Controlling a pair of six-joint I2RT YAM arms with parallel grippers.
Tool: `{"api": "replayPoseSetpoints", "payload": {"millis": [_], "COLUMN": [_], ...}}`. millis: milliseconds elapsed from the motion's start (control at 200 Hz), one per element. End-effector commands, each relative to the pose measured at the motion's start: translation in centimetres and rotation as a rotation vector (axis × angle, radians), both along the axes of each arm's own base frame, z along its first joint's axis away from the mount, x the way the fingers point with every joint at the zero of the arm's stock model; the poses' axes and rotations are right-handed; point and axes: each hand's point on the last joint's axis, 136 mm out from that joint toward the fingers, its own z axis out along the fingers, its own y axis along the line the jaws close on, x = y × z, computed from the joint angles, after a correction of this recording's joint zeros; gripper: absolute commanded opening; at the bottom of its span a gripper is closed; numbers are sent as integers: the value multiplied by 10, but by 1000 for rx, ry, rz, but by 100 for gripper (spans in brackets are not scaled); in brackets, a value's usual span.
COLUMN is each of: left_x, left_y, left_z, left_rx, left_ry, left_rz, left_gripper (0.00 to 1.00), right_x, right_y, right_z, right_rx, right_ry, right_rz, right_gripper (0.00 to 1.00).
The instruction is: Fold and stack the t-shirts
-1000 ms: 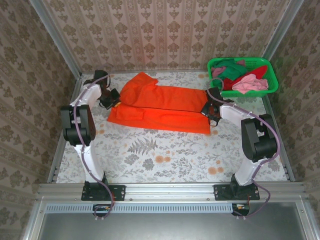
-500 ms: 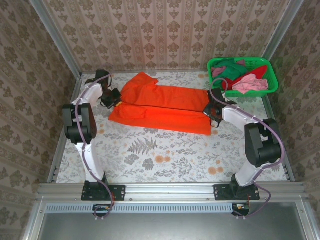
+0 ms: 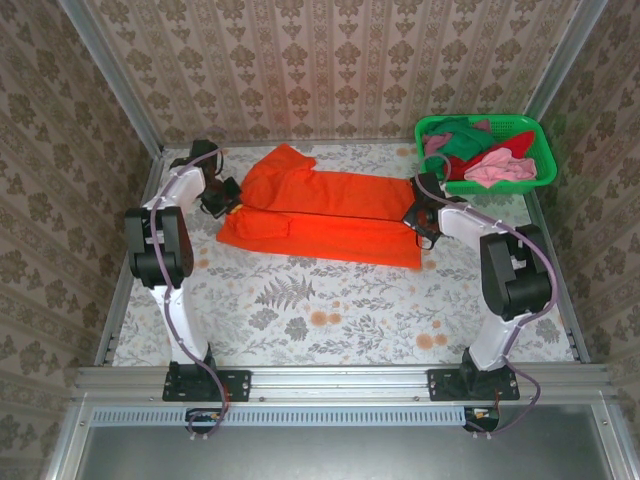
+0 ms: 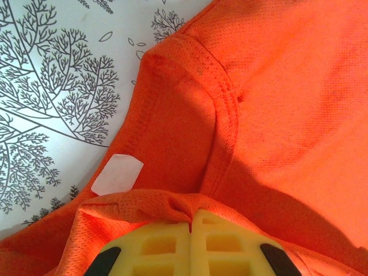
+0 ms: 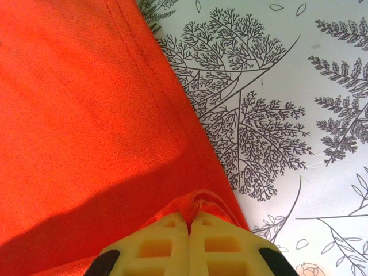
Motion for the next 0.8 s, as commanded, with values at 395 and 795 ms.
{"api": "replayPoseSetpoints", "payload": {"millis": [395,795], "left_x": [24,2], "left_y": [-11,-21], "left_z": [17,-26], "left_rx": [-5,-35], "left_ry": [-80,-13], "left_rz": [-18,-8], "left_gripper": [76,89], "right_x": [14,-11], "right_y": [16,72], "right_z": [41,-18], "right_rx": [-19,13], "right_ry": [-116,15], "right_rz": [101,219], "right_gripper": [62,63]}}
